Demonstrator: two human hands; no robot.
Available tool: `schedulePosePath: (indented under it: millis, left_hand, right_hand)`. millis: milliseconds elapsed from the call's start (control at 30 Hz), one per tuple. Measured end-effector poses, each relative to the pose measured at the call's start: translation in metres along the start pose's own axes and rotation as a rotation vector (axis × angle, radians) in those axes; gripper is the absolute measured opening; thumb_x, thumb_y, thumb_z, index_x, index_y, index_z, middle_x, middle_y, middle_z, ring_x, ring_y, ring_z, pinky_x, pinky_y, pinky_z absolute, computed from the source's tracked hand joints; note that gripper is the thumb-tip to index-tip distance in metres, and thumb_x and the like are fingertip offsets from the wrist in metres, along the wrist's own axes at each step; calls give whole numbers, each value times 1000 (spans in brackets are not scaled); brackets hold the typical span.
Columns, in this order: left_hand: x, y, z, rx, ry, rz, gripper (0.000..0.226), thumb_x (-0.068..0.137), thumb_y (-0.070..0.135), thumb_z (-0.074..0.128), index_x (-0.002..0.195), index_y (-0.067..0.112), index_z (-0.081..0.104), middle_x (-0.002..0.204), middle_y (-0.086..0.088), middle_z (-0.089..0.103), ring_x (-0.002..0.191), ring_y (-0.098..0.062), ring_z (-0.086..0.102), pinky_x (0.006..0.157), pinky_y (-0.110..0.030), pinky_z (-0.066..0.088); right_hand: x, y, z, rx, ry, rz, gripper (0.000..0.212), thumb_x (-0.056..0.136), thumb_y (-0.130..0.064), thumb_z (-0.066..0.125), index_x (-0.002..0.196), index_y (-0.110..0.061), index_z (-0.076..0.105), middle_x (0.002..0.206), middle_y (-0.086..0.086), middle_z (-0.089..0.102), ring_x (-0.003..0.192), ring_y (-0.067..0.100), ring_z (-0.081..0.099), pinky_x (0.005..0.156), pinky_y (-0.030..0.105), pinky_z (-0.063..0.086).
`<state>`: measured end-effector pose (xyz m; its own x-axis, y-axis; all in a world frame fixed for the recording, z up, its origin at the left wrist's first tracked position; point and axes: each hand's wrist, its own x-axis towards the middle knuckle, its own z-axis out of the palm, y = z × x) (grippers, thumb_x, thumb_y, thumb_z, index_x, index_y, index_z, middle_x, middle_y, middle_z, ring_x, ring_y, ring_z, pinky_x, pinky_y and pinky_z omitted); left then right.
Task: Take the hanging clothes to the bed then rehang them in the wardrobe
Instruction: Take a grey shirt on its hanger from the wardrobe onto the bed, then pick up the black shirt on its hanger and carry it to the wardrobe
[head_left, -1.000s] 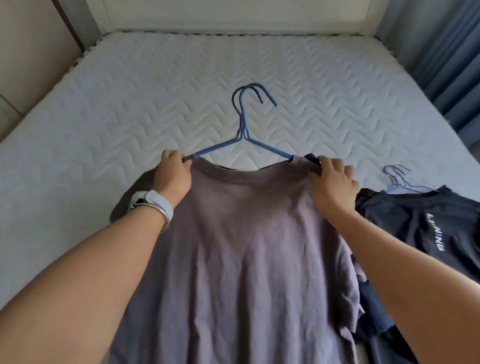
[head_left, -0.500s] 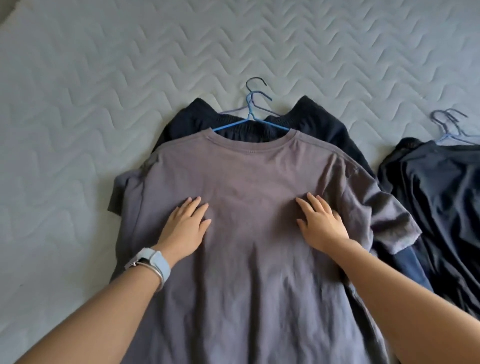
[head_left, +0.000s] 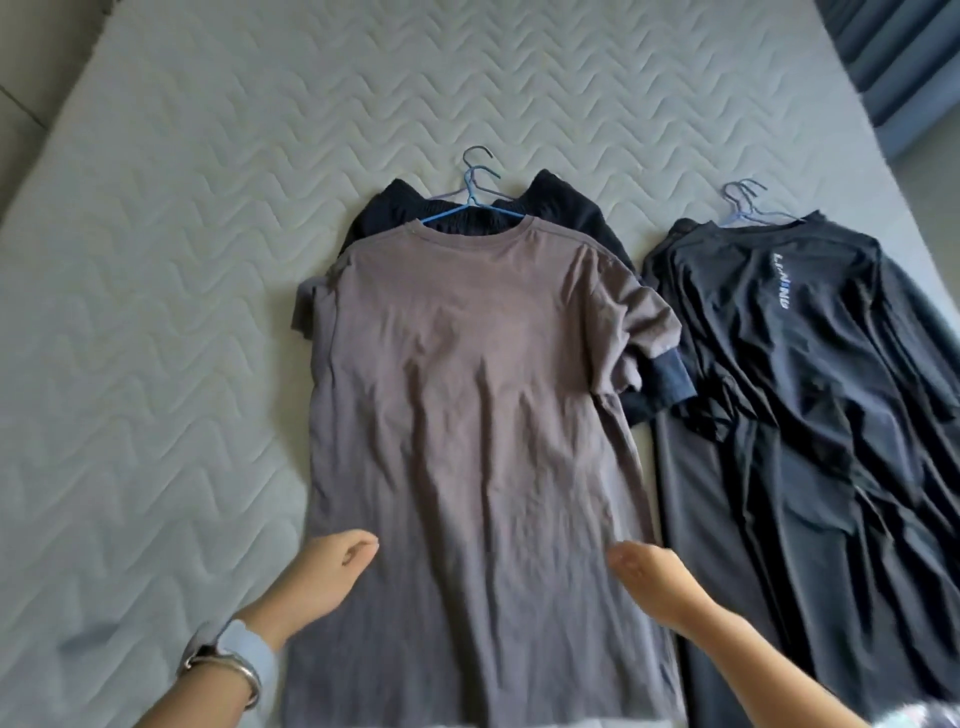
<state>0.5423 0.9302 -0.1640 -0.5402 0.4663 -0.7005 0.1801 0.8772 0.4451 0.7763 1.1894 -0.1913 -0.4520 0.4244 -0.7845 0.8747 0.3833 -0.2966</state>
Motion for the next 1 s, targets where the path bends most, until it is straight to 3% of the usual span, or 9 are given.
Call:
schedulePosePath:
  millis: [133,233,333,467,533,633,833,1000]
  left_hand:
    - [-95,-23,38,-276,25,-130,14,94,13,47,97,19,60,98,-7,67,94,-21,62,75,-21,42]
    - [-158,-54,82,-331,-22,-170,21,93,14,50,79,28,59,83,5,64,89,-22,61,63,-8,42]
    - [-211,-85,119,-392,-75,-279,24,91,10,53,74,24,61,78,2,64,82,-21,58,58,-13,42]
    - [-246,-120,141,-402,-128,-416,10,86,3,59,83,6,68,86,-13,63,89,-25,55,69,-27,41]
    - [-248,-124,141,-393,-137,-434,17,86,0,57,98,-7,66,92,-17,61,85,-25,54,60,-23,40]
    - [-242,-114,141,-301,-189,-413,24,93,9,48,107,-5,61,96,-17,60,77,-22,54,51,-22,42]
    - [-225,-62,159,-193,-289,-306,24,97,22,37,111,13,54,110,-8,58,99,-21,53,85,-31,36]
    - [-222,-13,193,-117,-365,-240,31,97,23,38,120,9,53,117,-9,60,100,-21,55,87,-32,37]
  right_hand:
    - [-96,46,49,217,69,99,24,90,-12,48,106,-11,67,87,4,67,93,26,66,76,27,45]
    - [-155,82,97,345,66,147,17,89,-12,52,88,-19,67,73,-1,68,80,24,70,63,14,47]
    - [-205,115,150,424,52,235,14,88,-13,54,84,-18,67,64,-6,66,78,27,70,76,28,53]
    - [-268,133,211,528,53,386,12,88,-19,54,94,-21,65,86,0,68,90,20,65,82,25,46]
    - [-294,134,234,577,78,427,9,89,-21,54,92,-26,60,94,-1,63,93,15,57,80,21,37]
    - [-319,142,268,691,136,489,9,89,-19,54,89,-26,60,99,0,62,94,13,53,81,21,35]
    - [-355,168,301,974,224,612,16,89,-13,54,98,-10,66,95,7,64,84,18,56,69,25,40]
    - [-359,203,302,1146,294,699,10,87,-8,56,86,-9,66,97,12,64,92,21,55,81,26,36]
